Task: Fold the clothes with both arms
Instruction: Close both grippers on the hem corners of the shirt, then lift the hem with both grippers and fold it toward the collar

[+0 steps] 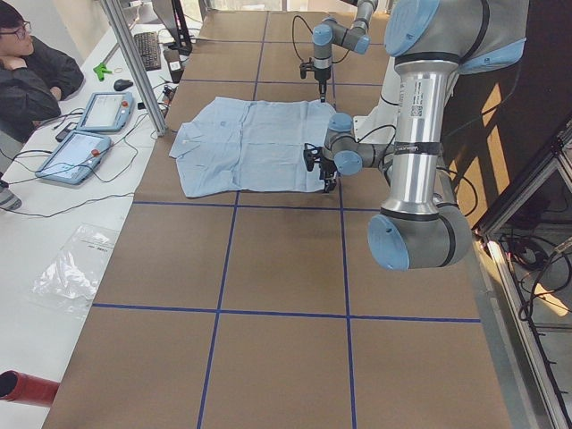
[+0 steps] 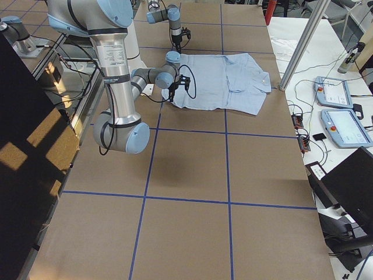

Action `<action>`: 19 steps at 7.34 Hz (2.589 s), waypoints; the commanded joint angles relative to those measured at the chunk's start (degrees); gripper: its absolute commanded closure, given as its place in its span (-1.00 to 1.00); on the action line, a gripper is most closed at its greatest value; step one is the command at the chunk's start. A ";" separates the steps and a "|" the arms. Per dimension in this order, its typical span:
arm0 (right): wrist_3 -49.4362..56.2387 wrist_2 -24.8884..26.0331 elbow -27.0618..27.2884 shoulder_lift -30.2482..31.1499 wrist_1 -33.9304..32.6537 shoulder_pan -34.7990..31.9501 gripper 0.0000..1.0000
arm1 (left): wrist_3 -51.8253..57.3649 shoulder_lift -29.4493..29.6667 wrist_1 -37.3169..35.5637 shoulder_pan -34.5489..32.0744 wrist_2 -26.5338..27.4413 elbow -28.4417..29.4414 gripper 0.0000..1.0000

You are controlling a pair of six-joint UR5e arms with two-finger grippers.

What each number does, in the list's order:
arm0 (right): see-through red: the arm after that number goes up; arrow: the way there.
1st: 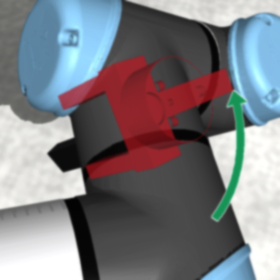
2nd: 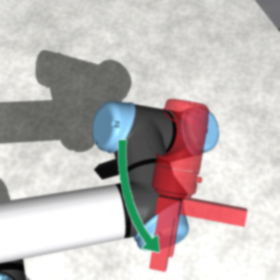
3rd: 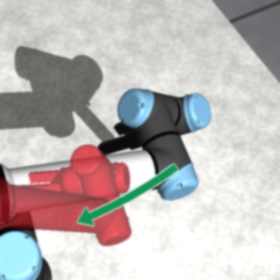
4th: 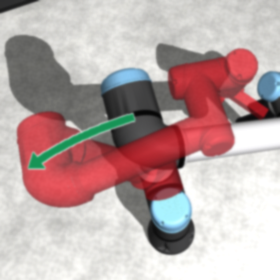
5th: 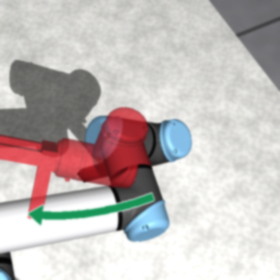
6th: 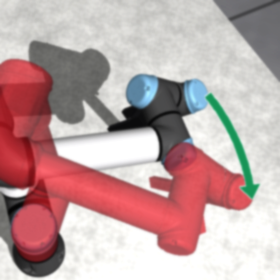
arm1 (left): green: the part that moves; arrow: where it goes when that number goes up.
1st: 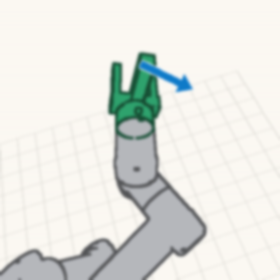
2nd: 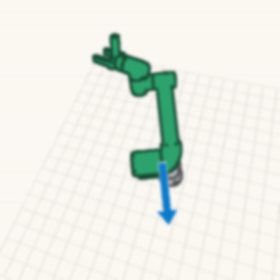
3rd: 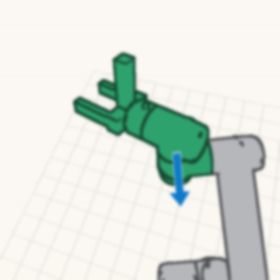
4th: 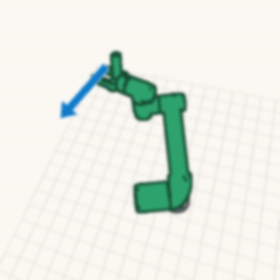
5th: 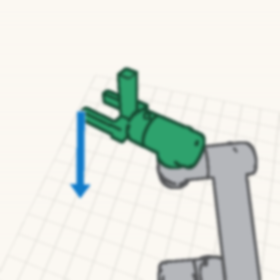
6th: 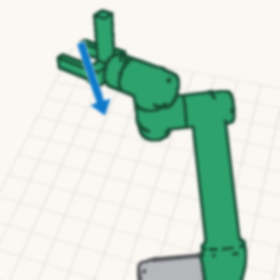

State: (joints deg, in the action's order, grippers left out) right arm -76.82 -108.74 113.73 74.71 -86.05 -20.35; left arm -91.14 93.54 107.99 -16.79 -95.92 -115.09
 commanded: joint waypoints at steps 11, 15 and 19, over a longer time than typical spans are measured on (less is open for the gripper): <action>1.40 -5.43 4.84 0.09 0.18 -8.82 1.00 | 16.60 -5.83 -0.14 -6.31 -5.32 -9.45 1.00; 3.50 -9.46 4.75 0.00 0.18 -13.04 1.00 | 19.33 -5.66 0.65 -10.98 -9.19 -9.45 1.00; 3.78 -11.67 4.92 -0.35 0.35 -15.86 1.00 | 19.07 -5.04 3.71 -13.52 -11.83 -9.53 1.00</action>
State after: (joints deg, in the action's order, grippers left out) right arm -73.07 -120.01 118.51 74.62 -85.77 -35.47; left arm -72.00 88.14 110.75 -29.26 -107.33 -124.58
